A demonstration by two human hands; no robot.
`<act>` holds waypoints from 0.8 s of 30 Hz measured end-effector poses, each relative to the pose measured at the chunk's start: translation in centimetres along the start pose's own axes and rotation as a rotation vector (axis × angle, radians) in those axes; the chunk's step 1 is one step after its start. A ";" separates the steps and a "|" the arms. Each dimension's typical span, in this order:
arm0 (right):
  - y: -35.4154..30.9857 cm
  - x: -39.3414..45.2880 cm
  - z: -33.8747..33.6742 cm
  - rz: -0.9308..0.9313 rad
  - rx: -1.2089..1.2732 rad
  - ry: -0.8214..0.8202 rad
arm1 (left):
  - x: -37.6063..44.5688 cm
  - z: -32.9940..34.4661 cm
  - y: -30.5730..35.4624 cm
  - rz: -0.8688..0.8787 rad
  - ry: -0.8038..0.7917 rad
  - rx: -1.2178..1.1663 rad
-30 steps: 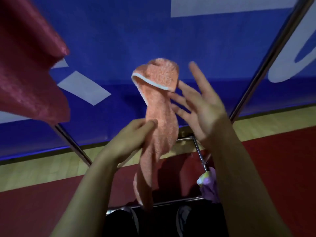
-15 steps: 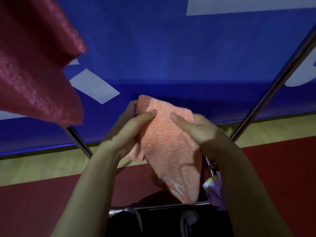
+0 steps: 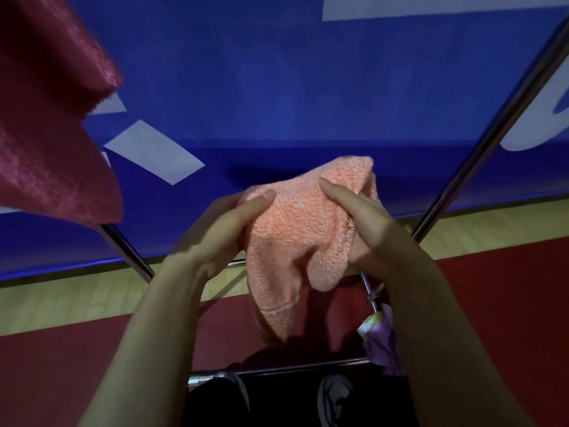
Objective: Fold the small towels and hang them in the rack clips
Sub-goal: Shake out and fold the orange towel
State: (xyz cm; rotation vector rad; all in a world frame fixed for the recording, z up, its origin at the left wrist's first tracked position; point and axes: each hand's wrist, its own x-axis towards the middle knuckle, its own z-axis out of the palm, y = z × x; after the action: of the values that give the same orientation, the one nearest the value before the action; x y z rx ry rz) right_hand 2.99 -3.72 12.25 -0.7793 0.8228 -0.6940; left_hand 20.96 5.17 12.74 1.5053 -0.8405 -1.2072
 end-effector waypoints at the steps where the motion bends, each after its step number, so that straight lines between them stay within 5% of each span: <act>1: -0.1 -0.1 -0.1 0.005 0.003 -0.016 | 0.0 0.1 0.1 0.017 0.017 -0.048; 7: -0.5 0.8 -1.8 0.035 -0.135 0.107 | 0.6 -0.7 0.3 0.016 0.197 -0.256; 11: -1.1 1.2 -2.8 -0.052 0.021 0.247 | 0.7 -1.2 0.2 -0.003 0.241 -0.356; 15: -1.5 0.5 -3.0 -0.122 0.148 0.173 | 0.3 -1.2 0.5 -0.020 0.243 -0.480; 21: -1.1 -0.6 -2.7 -0.076 -0.256 0.082 | 0.4 -1.6 -0.1 0.040 0.258 -0.291; 24: -1.5 -1.1 -2.7 -0.069 -0.009 -0.029 | 0.7 -1.3 -0.7 0.079 0.241 -0.213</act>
State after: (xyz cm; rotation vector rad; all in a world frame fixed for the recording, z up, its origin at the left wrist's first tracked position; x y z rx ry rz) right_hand -0.12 -4.54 12.69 -0.8277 0.7760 -0.7393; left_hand 22.37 5.06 11.85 1.3971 -0.5857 -0.9999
